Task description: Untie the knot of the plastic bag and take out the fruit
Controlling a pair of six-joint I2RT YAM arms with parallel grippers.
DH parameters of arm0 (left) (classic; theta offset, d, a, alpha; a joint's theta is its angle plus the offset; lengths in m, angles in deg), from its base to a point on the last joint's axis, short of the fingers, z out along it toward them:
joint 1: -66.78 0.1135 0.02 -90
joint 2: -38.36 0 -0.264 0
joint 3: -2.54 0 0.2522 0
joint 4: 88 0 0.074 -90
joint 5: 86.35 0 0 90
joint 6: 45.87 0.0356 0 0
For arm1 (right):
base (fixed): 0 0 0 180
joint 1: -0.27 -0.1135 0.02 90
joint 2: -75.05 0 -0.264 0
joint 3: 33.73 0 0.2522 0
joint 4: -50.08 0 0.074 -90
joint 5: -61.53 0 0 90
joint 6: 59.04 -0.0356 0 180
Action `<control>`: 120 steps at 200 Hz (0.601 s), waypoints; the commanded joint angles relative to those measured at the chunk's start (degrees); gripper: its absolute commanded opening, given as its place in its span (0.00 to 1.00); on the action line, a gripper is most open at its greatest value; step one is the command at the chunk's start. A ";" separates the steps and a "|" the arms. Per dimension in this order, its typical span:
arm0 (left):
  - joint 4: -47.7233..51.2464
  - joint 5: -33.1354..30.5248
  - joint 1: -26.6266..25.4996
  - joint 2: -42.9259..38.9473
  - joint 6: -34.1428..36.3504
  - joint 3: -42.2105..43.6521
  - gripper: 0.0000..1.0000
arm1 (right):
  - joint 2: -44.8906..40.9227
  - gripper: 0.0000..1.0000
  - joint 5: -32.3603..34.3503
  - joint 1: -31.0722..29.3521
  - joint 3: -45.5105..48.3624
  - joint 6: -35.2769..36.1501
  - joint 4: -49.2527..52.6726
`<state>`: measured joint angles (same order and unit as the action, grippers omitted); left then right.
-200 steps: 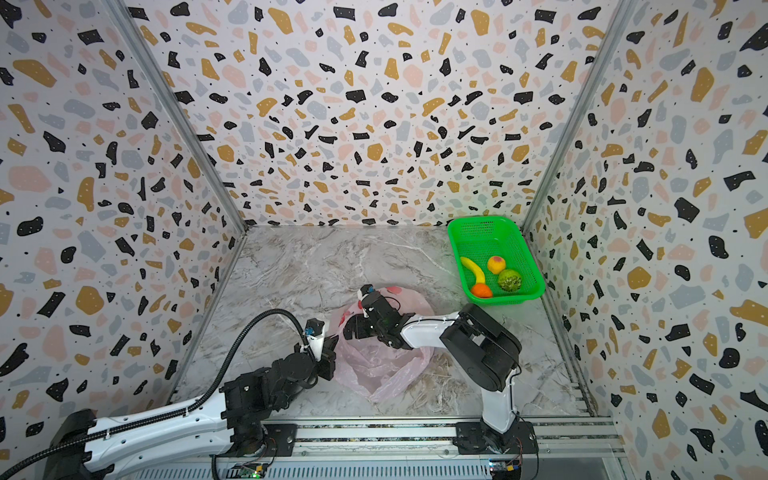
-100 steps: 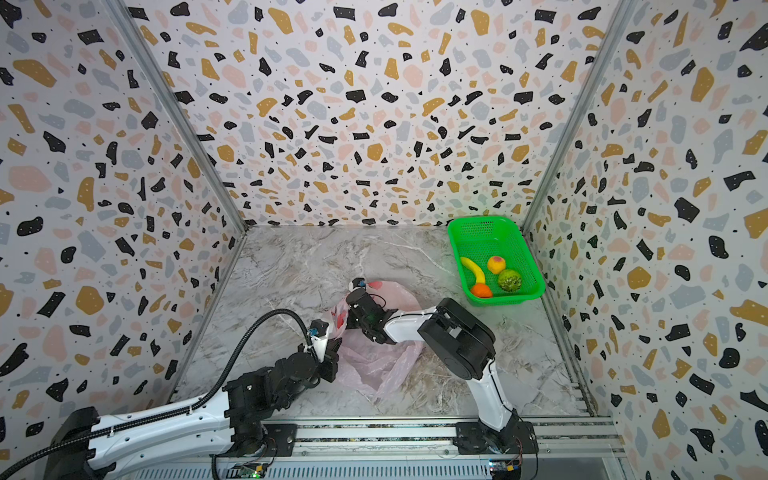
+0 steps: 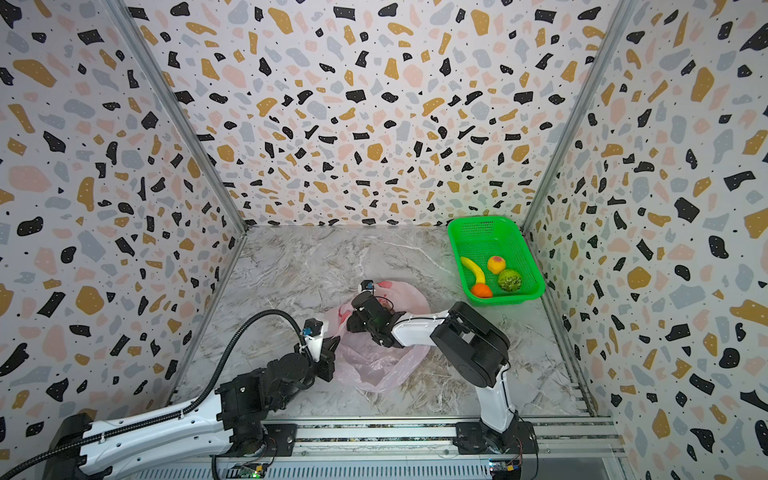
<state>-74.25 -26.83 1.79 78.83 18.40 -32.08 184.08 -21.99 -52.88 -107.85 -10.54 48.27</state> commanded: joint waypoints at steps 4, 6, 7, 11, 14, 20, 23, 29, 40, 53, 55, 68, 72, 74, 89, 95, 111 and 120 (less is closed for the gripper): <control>-1.17 -0.31 -0.23 0.09 -0.52 1.07 0.00 | -7.36 0.52 1.61 -0.03 1.93 2.24 3.49; -1.27 -0.27 -0.22 0.17 -0.47 0.97 0.00 | -7.76 0.52 1.61 -0.03 2.09 2.35 3.72; -1.33 -0.27 -0.22 0.24 -0.42 0.99 0.00 | -7.99 0.52 1.61 -0.03 2.18 2.41 3.80; -1.61 -0.11 -0.23 0.51 -0.30 0.87 0.00 | -8.75 0.52 1.69 0.03 2.43 2.63 4.38; -1.76 0.01 -0.22 0.63 -0.23 0.83 0.00 | -9.40 0.52 1.55 0.02 2.60 2.71 4.78; -2.04 0.16 -0.22 1.10 0.04 0.80 0.00 | -10.52 0.52 1.36 -0.03 3.17 2.88 5.35; -2.26 0.23 -0.27 1.29 0.13 0.67 0.00 | -11.21 0.52 1.28 -0.01 3.55 3.05 5.62; -2.43 0.24 -0.22 1.76 0.28 0.44 0.00 | -12.44 0.52 1.16 0.03 4.10 3.32 6.25; -3.00 0.24 -0.22 2.44 0.64 0.16 0.00 | -14.15 0.52 -0.27 0.16 4.79 3.73 7.70; -3.80 -0.17 -0.22 2.78 0.91 -0.18 0.00 | -16.22 0.52 -1.71 0.06 5.20 4.46 10.08; -3.89 -0.30 -0.22 2.82 0.98 -0.22 0.00 | -16.44 0.52 -2.04 0.06 5.30 4.49 10.31; -4.32 -0.86 -0.22 2.87 1.02 -0.65 0.00 | -19.12 0.52 -3.47 0.06 6.51 4.67 11.91; -4.53 -0.91 -0.22 2.86 1.04 -0.80 0.00 | -20.01 0.52 -3.80 0.06 6.88 4.67 12.52; -4.64 -0.99 -0.22 2.86 1.10 -0.88 0.00 | -20.46 0.52 -4.12 0.08 7.04 4.67 12.72; -4.82 -1.38 -0.20 2.69 1.33 -1.43 0.00 | -23.72 0.52 -5.27 0.06 7.47 5.26 15.86; -4.93 -1.49 -0.22 2.73 1.47 -1.59 0.00 | -25.14 0.52 -5.82 0.06 7.54 5.44 17.15; -5.38 -1.43 -0.22 2.75 1.87 -1.81 0.00 | -29.42 0.52 -6.29 0.06 7.76 5.75 20.58; -5.68 -1.13 -0.22 2.92 2.01 -1.81 0.00 | -31.62 0.52 -6.33 0.06 7.39 5.81 22.84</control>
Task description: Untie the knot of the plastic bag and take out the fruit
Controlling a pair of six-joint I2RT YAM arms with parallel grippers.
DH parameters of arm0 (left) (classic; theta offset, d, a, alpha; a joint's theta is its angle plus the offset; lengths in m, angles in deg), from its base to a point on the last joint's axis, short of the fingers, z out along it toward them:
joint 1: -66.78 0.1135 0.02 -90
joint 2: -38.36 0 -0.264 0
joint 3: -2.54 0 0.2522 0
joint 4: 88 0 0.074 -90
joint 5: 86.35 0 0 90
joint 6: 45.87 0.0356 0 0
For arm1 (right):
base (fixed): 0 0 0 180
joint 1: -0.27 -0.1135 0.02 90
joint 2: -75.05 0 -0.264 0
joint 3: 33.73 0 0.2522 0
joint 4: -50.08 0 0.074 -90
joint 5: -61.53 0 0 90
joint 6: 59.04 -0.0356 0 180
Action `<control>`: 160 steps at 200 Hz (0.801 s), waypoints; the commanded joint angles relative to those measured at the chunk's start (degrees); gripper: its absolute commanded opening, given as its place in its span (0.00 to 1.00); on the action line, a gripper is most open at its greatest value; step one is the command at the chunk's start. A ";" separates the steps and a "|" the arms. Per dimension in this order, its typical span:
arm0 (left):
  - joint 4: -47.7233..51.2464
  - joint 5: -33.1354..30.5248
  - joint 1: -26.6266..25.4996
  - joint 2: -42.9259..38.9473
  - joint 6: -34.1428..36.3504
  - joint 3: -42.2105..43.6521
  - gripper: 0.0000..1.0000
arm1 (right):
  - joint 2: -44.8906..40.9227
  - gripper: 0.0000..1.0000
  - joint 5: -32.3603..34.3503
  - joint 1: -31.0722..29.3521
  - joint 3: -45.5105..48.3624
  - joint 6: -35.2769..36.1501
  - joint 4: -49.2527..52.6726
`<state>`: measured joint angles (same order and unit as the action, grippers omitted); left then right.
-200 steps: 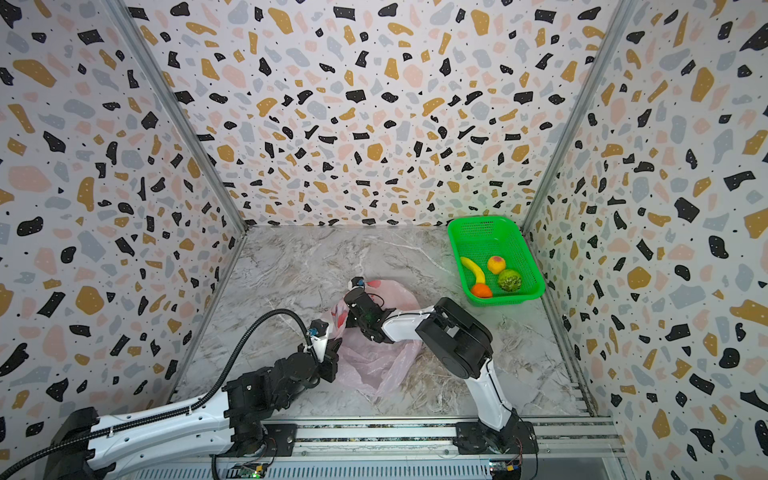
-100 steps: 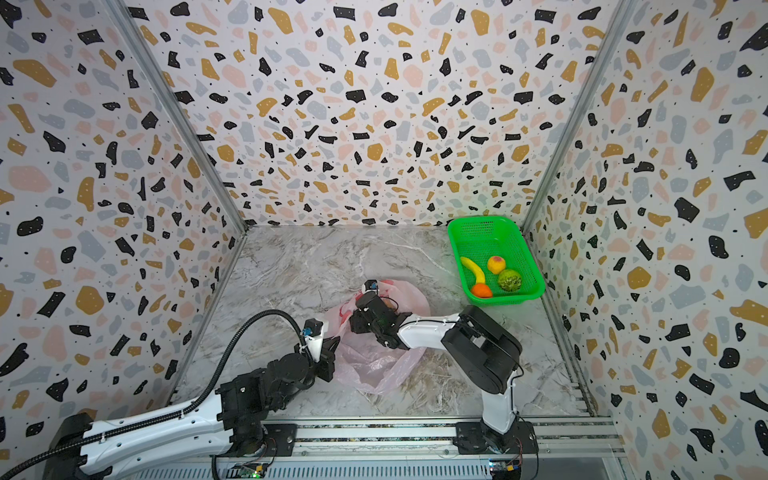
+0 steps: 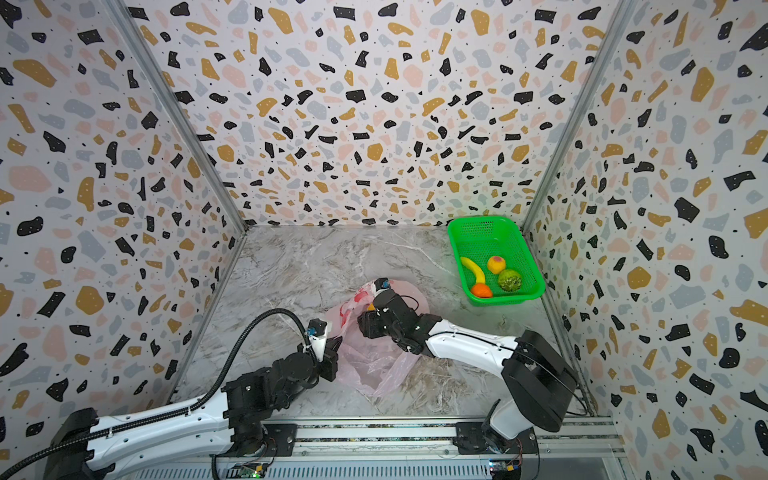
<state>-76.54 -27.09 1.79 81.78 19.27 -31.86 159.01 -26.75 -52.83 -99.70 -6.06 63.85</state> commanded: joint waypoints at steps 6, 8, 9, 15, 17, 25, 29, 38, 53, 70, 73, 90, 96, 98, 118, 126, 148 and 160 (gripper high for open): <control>-3.56 -0.64 -0.22 0.21 1.21 -1.96 0.00 | -8.23 0.52 -1.46 0.02 -1.07 1.37 8.72; -3.73 -0.57 -0.22 0.29 1.22 -1.95 0.00 | -8.69 0.52 -1.41 0.02 -1.26 1.36 9.18; -3.79 -0.56 -0.22 0.32 1.22 -1.95 0.00 | -8.93 0.52 -1.34 0.02 -1.29 1.35 9.42; -4.18 -0.24 -0.22 0.67 1.23 -1.88 0.00 | -10.24 0.52 -1.13 0.04 -1.88 1.33 10.78; -4.26 -0.23 -0.22 0.74 1.27 -1.86 0.00 | -10.67 0.52 -0.95 0.02 -2.10 1.33 11.34; -4.70 0.16 -0.22 1.19 1.37 -1.77 0.00 | -12.27 0.52 -0.41 0.17 -2.92 1.33 13.24; -5.08 0.34 -0.22 1.43 1.39 -1.77 0.00 | -12.95 0.52 -0.22 0.32 -3.36 1.33 14.13; -5.71 0.68 -0.22 1.90 1.55 -1.77 0.00 | -14.31 0.53 -0.02 0.92 -4.24 1.25 15.92; -6.69 1.14 -0.27 2.67 1.83 -1.85 0.00 | -16.12 0.53 -0.48 2.95 -5.60 1.37 18.08; -7.42 1.55 -0.22 3.33 2.16 -2.07 0.00 | -17.61 0.53 -2.72 7.58 -7.06 1.92 19.69; -7.49 1.58 -0.22 3.41 2.26 -2.11 0.00 | -17.84 0.53 -3.14 8.61 -7.29 2.16 19.82; -7.58 1.84 -0.22 3.52 2.66 -2.29 0.00 | -18.40 0.53 -5.36 14.43 -9.00 3.80 20.77; -7.53 1.86 -0.22 3.51 2.84 -2.32 0.00 | -18.33 0.53 -6.04 16.60 -9.70 4.68 20.98; -7.54 1.83 -0.22 3.43 2.90 -2.37 0.00 | -18.27 0.53 -6.27 17.24 -10.03 4.98 21.06; -7.14 1.99 -0.22 3.02 3.23 -2.47 0.00 | -17.23 0.53 -8.43 24.93 -12.22 7.70 20.91; -7.05 2.00 -0.22 2.79 3.34 -2.38 0.00 | -16.58 0.53 -9.17 28.34 -12.88 8.61 20.38; -6.94 1.96 -0.22 2.41 3.42 -2.31 0.00 | -13.40 0.53 -10.36 36.15 -14.60 9.88 17.88; -7.16 2.00 -0.22 2.29 3.41 -2.16 0.00 | -11.37 0.53 -9.45 39.40 -14.81 10.14 15.67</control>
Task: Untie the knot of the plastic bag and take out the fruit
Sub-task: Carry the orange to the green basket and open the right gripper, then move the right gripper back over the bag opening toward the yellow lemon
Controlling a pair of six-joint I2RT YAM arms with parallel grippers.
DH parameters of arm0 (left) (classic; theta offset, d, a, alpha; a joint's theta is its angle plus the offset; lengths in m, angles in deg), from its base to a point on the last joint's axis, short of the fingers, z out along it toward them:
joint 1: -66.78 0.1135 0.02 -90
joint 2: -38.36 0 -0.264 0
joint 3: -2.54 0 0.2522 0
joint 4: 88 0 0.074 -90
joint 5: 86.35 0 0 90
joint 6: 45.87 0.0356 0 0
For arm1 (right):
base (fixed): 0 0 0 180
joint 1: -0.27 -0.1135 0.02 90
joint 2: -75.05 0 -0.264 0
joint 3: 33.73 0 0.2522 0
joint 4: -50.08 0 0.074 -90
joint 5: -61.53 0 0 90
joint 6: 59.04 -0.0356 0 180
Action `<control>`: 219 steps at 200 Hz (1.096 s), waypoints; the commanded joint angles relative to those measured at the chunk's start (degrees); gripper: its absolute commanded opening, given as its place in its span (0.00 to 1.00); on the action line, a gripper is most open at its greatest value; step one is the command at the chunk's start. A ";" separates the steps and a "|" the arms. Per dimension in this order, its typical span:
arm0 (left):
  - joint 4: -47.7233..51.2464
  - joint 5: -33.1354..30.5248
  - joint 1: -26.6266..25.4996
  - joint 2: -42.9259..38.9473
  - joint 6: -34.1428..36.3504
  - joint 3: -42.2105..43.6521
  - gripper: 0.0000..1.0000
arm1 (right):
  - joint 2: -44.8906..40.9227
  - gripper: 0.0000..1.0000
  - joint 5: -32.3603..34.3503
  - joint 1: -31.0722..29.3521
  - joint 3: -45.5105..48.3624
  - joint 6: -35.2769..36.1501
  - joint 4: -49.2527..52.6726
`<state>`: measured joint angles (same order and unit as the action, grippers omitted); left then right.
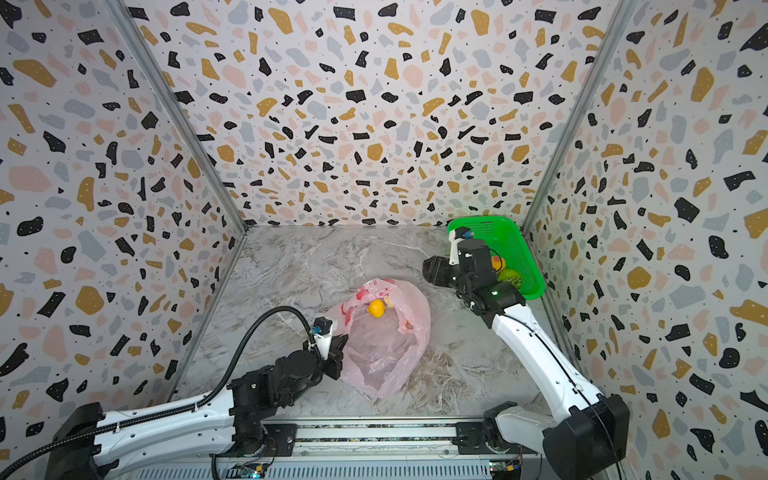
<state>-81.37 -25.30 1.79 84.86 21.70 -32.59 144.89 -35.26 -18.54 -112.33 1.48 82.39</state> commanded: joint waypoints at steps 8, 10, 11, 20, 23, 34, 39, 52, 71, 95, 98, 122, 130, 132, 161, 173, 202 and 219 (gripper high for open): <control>-2.49 0.28 -0.22 -0.80 0.95 -1.40 0.00 | 3.94 0.53 -0.54 7.31 -1.60 2.17 -5.29; -2.61 0.29 -0.27 -0.80 0.98 -1.33 0.00 | 4.17 0.53 -0.41 7.78 -1.41 1.97 -5.85; -2.61 0.25 -0.29 -0.80 0.99 -1.32 0.00 | 4.39 0.53 -0.33 8.02 -1.33 1.88 -6.13; -2.71 0.36 -0.22 -0.80 1.04 -1.31 0.00 | 6.03 0.53 -0.54 10.55 -0.74 0.75 -8.78; -2.71 0.38 -0.27 -0.80 1.06 -1.30 0.00 | 6.66 0.53 -0.58 11.22 -0.73 0.52 -9.49; -2.71 0.43 -0.22 -0.86 1.18 -1.40 0.00 | 9.58 0.53 0.89 13.18 -1.36 0.12 -11.31; -2.63 0.55 -0.22 -0.88 1.16 -1.35 0.00 | 11.16 0.53 1.97 13.80 -1.93 0.18 -12.04; -2.95 0.71 -0.22 -1.11 1.17 -1.10 0.00 | 15.57 0.53 4.06 15.37 -3.83 0.74 -13.32; -2.95 0.50 -0.22 -1.56 1.12 -0.83 0.00 | 21.70 0.53 9.43 16.24 -6.23 2.92 -15.66; -3.32 0.22 -0.22 -2.20 1.00 -0.09 0.00 | 30.14 0.53 12.21 17.64 -10.72 4.17 -17.40; -3.32 0.19 -0.27 -2.30 0.95 -0.08 0.00 | 31.18 0.53 12.31 17.82 -11.49 4.22 -17.34; -3.00 0.22 -0.22 -2.55 1.23 -0.32 0.00 | 39.16 0.54 12.07 18.46 -18.62 5.27 -15.84; -2.73 0.23 -0.22 -2.73 1.31 -0.43 0.00 | 41.21 0.55 12.31 18.51 -20.81 5.49 -15.12; -2.71 0.15 -0.22 -2.80 1.33 -0.43 0.00 | 41.95 0.55 12.39 18.54 -21.26 5.55 -15.03; -2.25 -0.10 -0.22 -3.26 1.49 -0.43 0.00 | 48.09 0.70 12.26 18.87 -28.64 6.14 -11.23; -2.24 0.01 -0.23 -3.34 1.28 -0.37 0.00 | 50.08 0.81 12.35 18.82 -31.42 6.67 -8.88; -2.37 0.06 -0.22 -3.35 0.99 -0.15 0.00 | 49.59 0.87 12.34 18.92 -32.13 6.64 -7.62; -2.49 0.04 -0.22 -3.26 1.03 -0.24 0.00 | 47.96 0.88 11.50 18.93 -31.06 6.49 -7.44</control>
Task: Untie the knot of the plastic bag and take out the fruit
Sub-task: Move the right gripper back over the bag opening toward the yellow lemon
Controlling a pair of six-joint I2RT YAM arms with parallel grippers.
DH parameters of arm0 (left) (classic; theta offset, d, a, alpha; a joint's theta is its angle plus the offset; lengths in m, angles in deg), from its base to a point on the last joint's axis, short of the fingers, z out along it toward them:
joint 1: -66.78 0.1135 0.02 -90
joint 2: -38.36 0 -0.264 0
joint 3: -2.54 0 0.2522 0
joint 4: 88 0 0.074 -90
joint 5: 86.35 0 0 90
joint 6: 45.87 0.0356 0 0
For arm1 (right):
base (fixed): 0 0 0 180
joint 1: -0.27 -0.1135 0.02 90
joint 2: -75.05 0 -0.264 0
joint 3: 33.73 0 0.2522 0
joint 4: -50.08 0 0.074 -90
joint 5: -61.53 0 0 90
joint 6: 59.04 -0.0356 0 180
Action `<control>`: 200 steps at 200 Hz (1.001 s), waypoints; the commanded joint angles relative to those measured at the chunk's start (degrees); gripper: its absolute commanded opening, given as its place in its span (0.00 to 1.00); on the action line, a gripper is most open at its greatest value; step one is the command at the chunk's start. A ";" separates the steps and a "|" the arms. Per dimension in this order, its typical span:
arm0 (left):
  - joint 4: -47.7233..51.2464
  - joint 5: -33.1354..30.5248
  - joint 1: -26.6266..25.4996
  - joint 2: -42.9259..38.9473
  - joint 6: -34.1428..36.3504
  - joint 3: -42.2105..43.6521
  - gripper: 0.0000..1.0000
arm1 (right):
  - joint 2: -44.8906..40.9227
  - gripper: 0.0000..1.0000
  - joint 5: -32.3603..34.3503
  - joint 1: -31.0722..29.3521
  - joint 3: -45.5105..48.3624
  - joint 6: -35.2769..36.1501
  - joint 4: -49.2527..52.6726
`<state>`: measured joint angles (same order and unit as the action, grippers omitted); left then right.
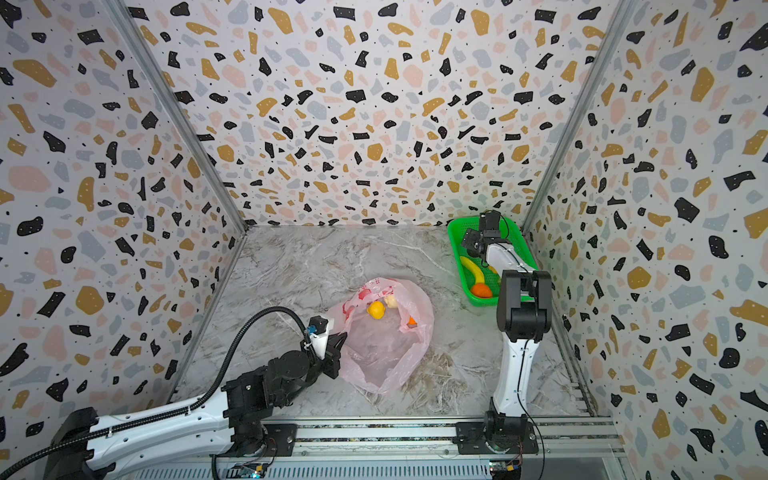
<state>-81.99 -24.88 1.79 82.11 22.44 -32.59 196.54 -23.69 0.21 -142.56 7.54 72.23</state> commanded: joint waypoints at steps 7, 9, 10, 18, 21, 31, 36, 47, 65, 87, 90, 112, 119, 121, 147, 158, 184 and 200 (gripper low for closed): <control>-1.97 -0.25 -0.22 -0.46 0.33 -0.26 0.00 | -4.69 0.87 -0.63 0.16 -0.17 0.36 2.82; -2.00 -0.26 -0.22 -0.43 0.33 -0.30 0.00 | -5.02 0.87 -0.86 0.21 0.07 0.38 2.75; -2.00 -0.32 -0.27 -0.42 0.34 -0.32 0.00 | -5.16 0.87 -0.93 0.18 0.24 0.30 2.76; -2.04 -0.21 -0.22 -0.37 0.38 -0.39 0.00 | -6.62 0.87 -1.96 0.22 1.25 0.06 2.69; -2.06 -0.25 -0.22 -0.33 0.42 -0.43 0.00 | -7.09 0.87 -2.46 0.23 1.61 0.03 2.76; -2.12 -0.13 -0.22 -0.40 0.42 -0.43 0.00 | -9.11 0.87 -4.18 0.06 3.07 -0.02 3.07; -2.31 -0.12 -0.22 -0.42 0.42 -0.43 0.00 | -10.06 0.87 -5.16 0.08 4.01 0.04 3.27; -2.44 -0.03 -0.22 -0.42 0.50 -0.43 0.00 | -12.58 0.87 -7.00 0.01 6.20 0.00 3.90; -2.99 0.14 -0.25 -0.42 0.60 -0.33 0.00 | -17.25 0.87 -9.93 -0.38 10.80 0.72 4.84; -3.47 0.32 -0.22 -0.35 0.60 -0.17 0.00 | -25.07 0.87 -13.09 -1.44 18.10 1.09 5.44; -3.66 0.39 -0.23 -0.40 0.60 -0.09 0.00 | -26.20 0.87 -13.38 -1.61 19.12 1.04 5.60; -4.65 1.00 -0.22 0.10 0.57 0.18 0.00 | -34.20 0.87 -15.69 -3.91 25.46 1.34 7.09; -4.80 0.95 -0.22 0.27 0.64 0.10 0.00 | -36.78 0.87 -16.40 -5.05 27.29 1.66 7.74; -4.81 1.05 -0.22 0.35 0.74 0.10 0.00 | -37.43 0.87 -16.69 -5.37 27.81 1.76 7.97; -5.63 1.24 -0.22 0.46 0.95 0.10 0.00 | -45.61 0.87 -17.41 -11.48 32.22 2.36 11.20; -5.86 1.32 -0.22 0.69 0.87 0.10 0.00 | -48.10 0.87 -15.40 -15.56 32.89 2.59 12.92; -6.06 1.69 -0.22 1.33 0.60 0.10 0.00 | -51.64 0.87 -13.40 -25.08 33.68 2.03 15.02; -6.03 1.34 -0.22 1.39 0.51 0.18 0.00 | -51.76 0.87 -12.56 -30.92 33.63 1.17 16.04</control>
<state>-84.89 -23.55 1.77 83.44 22.48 -32.59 146.05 -38.01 -24.83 -109.01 9.22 84.20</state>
